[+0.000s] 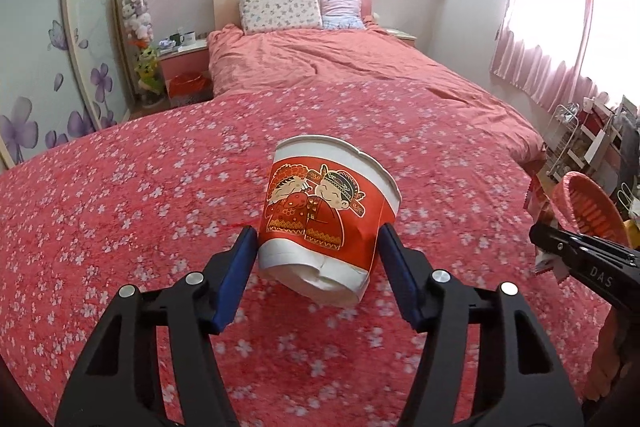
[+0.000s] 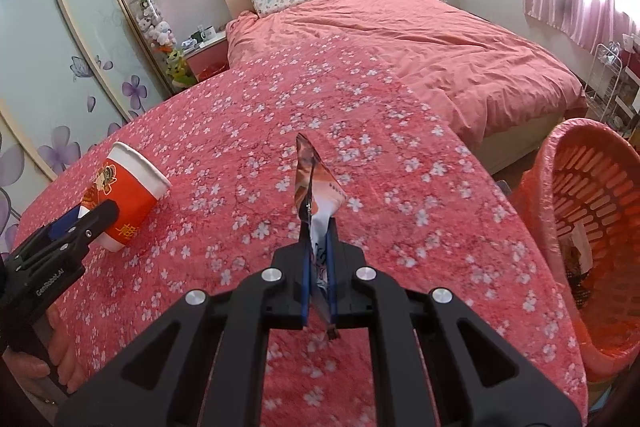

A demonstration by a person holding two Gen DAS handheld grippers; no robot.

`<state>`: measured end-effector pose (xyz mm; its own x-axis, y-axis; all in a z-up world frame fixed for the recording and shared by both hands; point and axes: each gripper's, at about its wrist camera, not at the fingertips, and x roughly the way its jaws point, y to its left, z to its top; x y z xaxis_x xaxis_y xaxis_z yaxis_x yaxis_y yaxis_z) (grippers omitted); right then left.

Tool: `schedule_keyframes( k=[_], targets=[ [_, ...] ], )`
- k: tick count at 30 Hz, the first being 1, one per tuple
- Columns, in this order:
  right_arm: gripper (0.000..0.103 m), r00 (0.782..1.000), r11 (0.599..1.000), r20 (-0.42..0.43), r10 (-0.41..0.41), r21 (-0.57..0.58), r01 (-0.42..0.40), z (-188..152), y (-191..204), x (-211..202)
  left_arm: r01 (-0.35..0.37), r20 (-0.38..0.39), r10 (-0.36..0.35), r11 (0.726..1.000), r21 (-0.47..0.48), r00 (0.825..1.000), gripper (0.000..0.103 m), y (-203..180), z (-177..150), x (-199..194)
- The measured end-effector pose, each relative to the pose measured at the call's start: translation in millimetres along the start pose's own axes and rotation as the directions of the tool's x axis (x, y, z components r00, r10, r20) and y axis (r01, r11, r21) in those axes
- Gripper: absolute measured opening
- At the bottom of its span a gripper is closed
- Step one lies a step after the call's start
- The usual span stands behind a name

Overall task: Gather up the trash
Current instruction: 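Carry paper cup and wrapper over the orange basket and open both tools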

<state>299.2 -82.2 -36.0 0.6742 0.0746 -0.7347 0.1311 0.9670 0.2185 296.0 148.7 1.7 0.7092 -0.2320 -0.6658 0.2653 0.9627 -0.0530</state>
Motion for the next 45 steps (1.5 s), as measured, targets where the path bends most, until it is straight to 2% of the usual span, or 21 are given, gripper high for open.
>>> schedule_keyframes(
  k=[6, 16, 25, 34, 45],
  targets=[
    [0.007, 0.999, 1.000, 0.032, 0.002, 0.013, -0.002, -4, -16, -25, 0.023, 0.027, -0.024, 1.000, 0.021, 0.999, 0.062, -24, -1, -14],
    [0.008, 0.992, 0.999, 0.126, -0.005, 0.045, -0.001, -11, -59, -90, 0.096, 0.062, -0.100, 0.993, 0.065, 0.993, 0.062, -83, -1, -36],
    [0.008, 0.975, 0.993, 0.209, -0.070, 0.103, 0.049, -23, -119, -143, 0.193, 0.072, -0.201, 0.976, 0.102, 0.977, 0.062, -142, -4, -47],
    [0.008, 0.965, 0.974, 0.220, -0.141, 0.207, 0.095, -34, -184, -161, 0.275, 0.062, -0.286, 0.950, 0.149, 0.956, 0.062, -205, -6, -41],
    [0.008, 0.964, 0.955, 0.204, -0.168, 0.275, 0.108, -44, -240, -153, 0.343, 0.021, -0.352, 0.922, 0.180, 0.936, 0.062, -267, -15, -23]
  ],
)
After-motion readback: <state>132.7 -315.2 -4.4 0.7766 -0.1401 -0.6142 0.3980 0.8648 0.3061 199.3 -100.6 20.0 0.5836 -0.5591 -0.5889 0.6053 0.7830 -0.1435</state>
